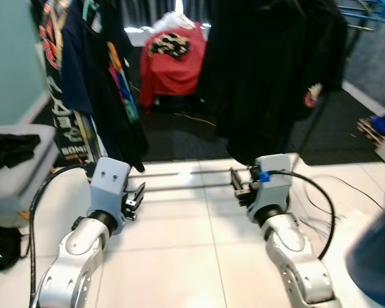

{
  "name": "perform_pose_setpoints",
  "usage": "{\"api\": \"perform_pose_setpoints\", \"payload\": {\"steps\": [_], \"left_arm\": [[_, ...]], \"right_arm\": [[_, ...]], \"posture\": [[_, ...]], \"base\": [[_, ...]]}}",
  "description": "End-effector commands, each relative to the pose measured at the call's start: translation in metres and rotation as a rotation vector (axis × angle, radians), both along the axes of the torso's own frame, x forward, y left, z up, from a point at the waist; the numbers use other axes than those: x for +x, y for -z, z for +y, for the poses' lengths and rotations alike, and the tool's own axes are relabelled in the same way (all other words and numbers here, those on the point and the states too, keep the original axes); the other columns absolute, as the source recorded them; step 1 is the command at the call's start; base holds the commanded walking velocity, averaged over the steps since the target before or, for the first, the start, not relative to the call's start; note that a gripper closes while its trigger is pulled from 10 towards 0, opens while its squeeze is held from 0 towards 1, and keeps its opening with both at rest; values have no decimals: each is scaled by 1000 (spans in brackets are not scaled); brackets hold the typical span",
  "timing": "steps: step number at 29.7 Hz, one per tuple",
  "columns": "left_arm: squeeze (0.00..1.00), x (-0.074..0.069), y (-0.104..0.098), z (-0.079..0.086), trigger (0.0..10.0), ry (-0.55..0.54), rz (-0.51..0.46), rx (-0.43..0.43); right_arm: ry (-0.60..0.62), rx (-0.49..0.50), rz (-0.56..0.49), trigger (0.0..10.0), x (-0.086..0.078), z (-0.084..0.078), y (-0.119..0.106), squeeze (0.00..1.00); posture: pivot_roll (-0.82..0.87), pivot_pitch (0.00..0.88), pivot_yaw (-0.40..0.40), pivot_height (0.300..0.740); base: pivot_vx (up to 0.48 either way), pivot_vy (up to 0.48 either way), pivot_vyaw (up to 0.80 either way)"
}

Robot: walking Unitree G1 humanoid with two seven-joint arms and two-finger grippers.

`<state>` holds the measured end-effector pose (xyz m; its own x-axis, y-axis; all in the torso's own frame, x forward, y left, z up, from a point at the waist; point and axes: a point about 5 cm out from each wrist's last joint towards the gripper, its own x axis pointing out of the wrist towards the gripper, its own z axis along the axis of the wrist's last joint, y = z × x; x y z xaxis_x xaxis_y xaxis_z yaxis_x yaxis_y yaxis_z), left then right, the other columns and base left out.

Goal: Hang hanger

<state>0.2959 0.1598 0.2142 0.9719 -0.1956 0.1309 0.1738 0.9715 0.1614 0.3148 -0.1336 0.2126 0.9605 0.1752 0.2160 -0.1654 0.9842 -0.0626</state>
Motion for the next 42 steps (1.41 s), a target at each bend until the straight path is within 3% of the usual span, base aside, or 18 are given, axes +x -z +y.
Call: {"api": "perform_pose_setpoints", "payload": {"steps": [1, 14, 24, 36, 42], "left_arm": [[0, -2, 7, 5, 10000, -18, 32, 2], [0, -1, 8, 7, 10000, -21, 32, 5], [0, -1, 8, 8, 10000, -24, 33, 7], [0, 1, 12, 5, 10000, -7, 67, 25], [0, 2, 11, 4, 10000, -9, 47, 27]], "right_arm": [[-19, -6, 16, 10000, -2, 5, 5, 0], [-46, -33, 10, 10000, -1, 9, 6, 0], [-64, -45, 1, 10000, 0, 12, 5, 0], [-86, -33, -12, 10000, -3, 18, 4, 0], [-104, -12, -12, 10000, -5, 21, 2, 0]], "posture": [[-59, 201, -18, 740], [-52, 193, -20, 740], [-50, 188, -21, 740], [-46, 194, -18, 740], [-53, 190, -22, 740]], "base": [[-371, 0, 0], [-370, 0, 0], [0, 0, 0], [0, 0, 716], [332, 0, 0]]}}
